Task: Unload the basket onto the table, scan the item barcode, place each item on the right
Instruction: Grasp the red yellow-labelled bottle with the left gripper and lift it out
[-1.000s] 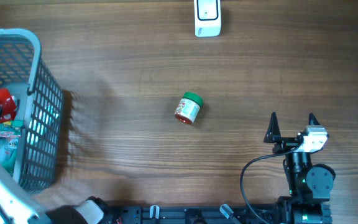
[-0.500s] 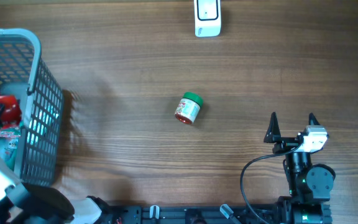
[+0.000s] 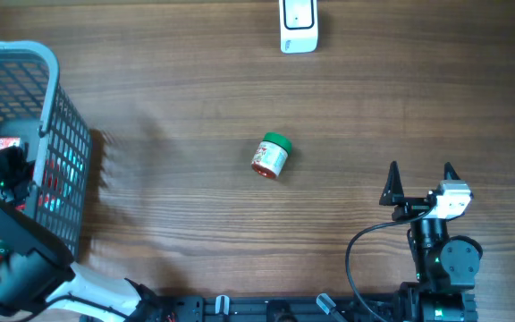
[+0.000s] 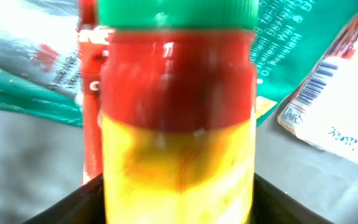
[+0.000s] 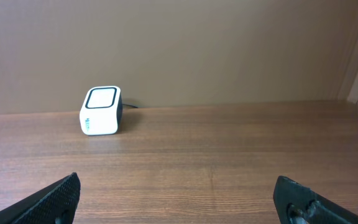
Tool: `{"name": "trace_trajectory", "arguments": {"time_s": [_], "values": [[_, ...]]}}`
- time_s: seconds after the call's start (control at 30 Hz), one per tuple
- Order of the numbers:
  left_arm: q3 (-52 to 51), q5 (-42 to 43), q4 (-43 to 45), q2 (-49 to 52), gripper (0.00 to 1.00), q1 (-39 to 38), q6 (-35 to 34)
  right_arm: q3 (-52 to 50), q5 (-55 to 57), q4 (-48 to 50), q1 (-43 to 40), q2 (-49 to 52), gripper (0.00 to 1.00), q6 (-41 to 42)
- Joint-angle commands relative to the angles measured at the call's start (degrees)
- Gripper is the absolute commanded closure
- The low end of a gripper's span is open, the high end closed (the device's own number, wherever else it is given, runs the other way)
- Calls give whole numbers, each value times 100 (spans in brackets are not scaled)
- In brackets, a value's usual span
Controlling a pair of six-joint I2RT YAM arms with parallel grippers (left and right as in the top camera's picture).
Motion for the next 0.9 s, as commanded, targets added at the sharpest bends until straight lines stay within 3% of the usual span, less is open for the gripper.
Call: {"name": "trace_trajectory", "arguments": {"time_s": [0.0, 0.3, 0.67, 0.73, 0.87], "values": [[-7, 85, 295, 188, 15, -22, 9, -15, -94, 11, 35, 0, 0, -50], [20, 463, 1054, 188, 14, -22, 11, -15, -96, 11, 35, 0, 0, -50], [619, 833, 1005, 63, 7, -22, 70, -15, -96, 11, 35, 0, 0, -52], [621, 835, 1003, 63, 0, -22, 68, -15, -96, 11, 35, 0, 0, -50], [619, 837, 1003, 68, 0, -22, 2, -15, -96, 11, 35, 0, 0, -50]]}}
